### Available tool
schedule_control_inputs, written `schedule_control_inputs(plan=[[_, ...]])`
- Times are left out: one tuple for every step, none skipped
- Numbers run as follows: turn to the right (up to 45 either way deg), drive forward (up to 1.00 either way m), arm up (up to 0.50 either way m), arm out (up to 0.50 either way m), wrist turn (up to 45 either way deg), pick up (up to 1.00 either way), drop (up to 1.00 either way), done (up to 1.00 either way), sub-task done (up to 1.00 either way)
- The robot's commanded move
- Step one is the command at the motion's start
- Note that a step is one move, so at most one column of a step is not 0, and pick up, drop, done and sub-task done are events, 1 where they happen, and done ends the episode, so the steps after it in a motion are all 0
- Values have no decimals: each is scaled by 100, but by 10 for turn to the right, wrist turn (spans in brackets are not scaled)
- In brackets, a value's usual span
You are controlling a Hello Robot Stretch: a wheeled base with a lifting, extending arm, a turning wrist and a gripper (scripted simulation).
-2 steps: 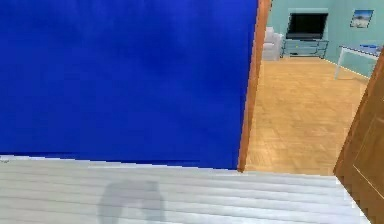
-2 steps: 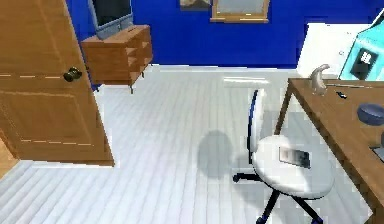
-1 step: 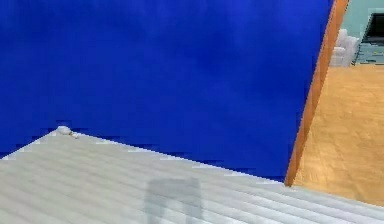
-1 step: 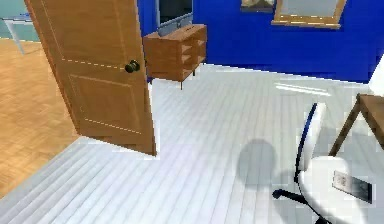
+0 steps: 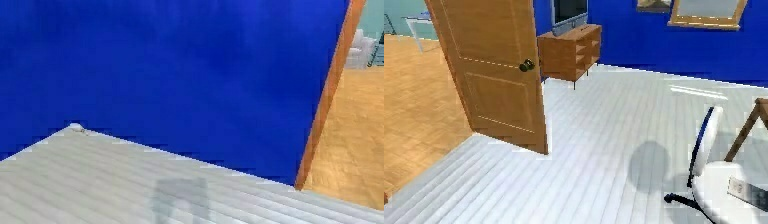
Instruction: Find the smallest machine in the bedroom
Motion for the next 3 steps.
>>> schedule_control_inputs(plan=[[450,0,0,0,0,0,0,0,0],[450,0,0,0,0,0,0,0,0],[90,0,0,0,0,0,0,0,0]])
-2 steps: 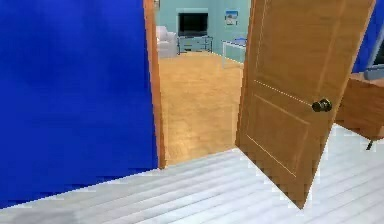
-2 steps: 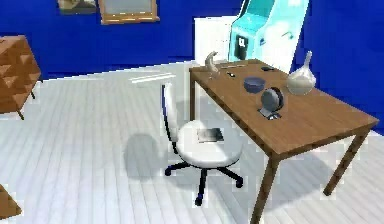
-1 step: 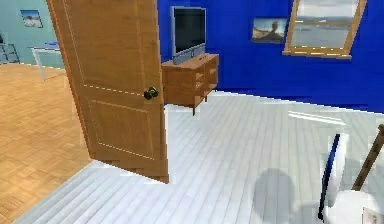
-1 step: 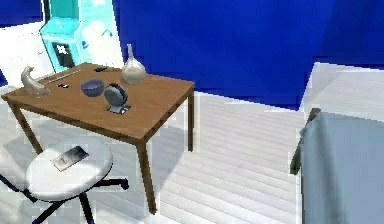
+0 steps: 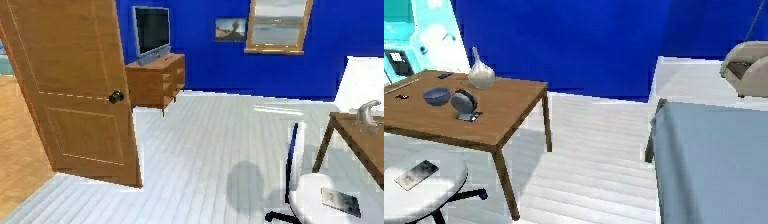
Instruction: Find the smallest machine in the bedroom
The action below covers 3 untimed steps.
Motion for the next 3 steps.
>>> schedule_control_inputs(plan=[[0,20,0,0,0,0,0,0,0],[-450,0,0,0,0,0,0,0,0],[-450,0,0,0,0,0,0,0,0]])
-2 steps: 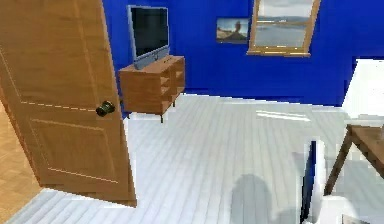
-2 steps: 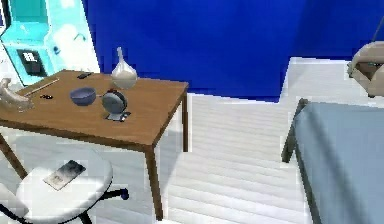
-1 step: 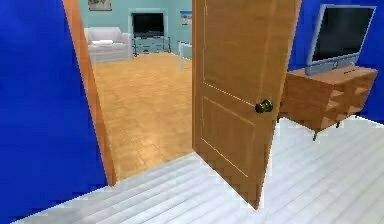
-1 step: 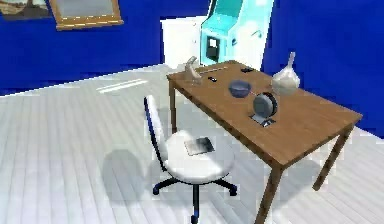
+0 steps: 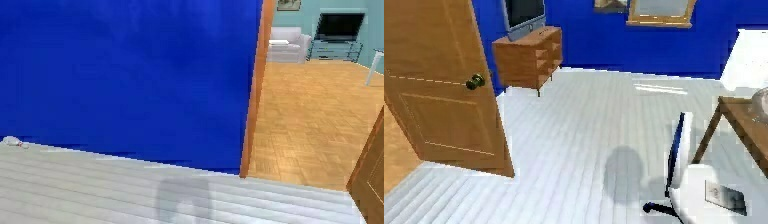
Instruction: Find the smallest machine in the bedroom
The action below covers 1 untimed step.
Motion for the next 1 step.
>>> schedule_control_inputs(plan=[[-120,0,0,0,0,0,0,0,0]])
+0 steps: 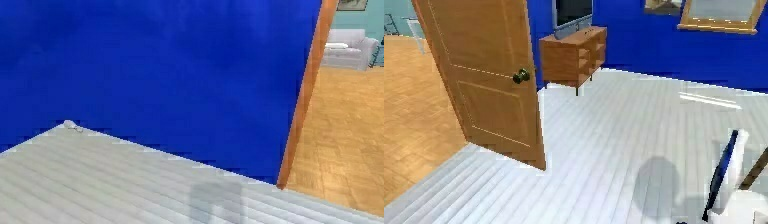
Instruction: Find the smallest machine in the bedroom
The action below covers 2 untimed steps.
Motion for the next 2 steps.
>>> schedule_control_inputs(plan=[[0,35,0,0,0,0,0,0,0],[-450,0,0,0,0,0,0,0,0]])
